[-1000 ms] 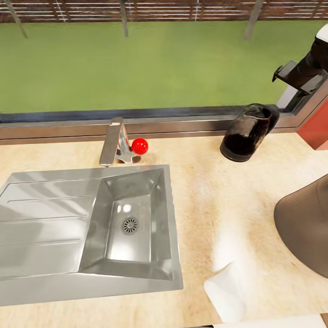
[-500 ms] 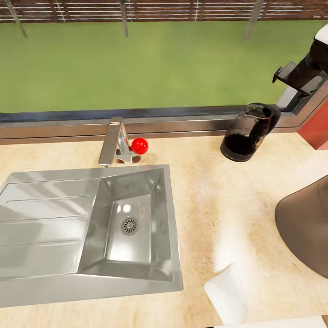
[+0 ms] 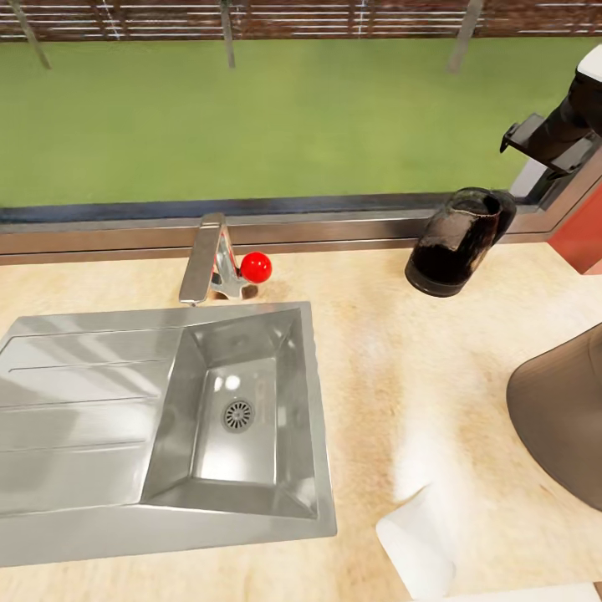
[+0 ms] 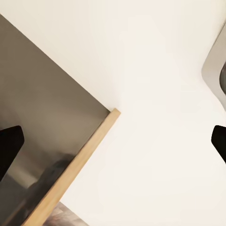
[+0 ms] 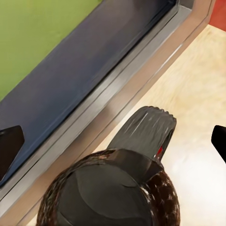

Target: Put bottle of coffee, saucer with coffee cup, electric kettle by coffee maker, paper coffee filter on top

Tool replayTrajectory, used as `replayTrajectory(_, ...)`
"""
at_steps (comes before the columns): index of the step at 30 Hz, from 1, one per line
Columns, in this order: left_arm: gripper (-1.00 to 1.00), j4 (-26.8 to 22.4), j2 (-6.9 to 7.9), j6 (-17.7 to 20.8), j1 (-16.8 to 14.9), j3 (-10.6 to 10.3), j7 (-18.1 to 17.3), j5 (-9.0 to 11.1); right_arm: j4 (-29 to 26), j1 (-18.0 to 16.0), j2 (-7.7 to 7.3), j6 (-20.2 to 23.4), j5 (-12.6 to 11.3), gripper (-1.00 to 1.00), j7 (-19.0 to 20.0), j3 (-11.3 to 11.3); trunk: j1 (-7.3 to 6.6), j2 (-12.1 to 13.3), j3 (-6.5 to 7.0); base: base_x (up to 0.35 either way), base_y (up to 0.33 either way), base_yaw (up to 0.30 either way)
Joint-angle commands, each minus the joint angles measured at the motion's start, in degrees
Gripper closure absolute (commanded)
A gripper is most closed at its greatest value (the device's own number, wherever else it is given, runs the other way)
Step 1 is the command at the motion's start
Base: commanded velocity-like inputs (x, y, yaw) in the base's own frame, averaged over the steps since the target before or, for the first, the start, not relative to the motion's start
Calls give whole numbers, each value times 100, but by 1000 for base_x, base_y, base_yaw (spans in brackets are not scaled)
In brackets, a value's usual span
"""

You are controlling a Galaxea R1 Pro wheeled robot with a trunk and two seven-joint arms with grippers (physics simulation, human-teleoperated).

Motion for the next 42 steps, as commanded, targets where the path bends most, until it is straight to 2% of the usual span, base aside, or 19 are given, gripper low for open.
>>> replayTrajectory(1, -100, -2, 1, -2, 2, 45, -47, 10, 13, -9, -3, -1, -50, -100, -23, 31, 3, -7, -6, 0, 0, 0)
replayTrajectory(21, -100, -3, 2, -2, 2, 45, -47, 10, 13, -2, 3, -8, -50, -100, -21, 31, 3, -7, -6, 0, 0, 0)
replayTrajectory(25, -100, -2, 0, -2, 2, 44, -47, 10, 13, 3, 4, -12, -45, -100, -22, 31, 90, -168, -78, 0, 0, 0)
replayTrajectory(42, -100, -3, -5, -2, 2, 39, -47, 10, 13, 9, 9, -3, 19, -100, -31, 40, 90, -168, -78, 0, 0, 0)
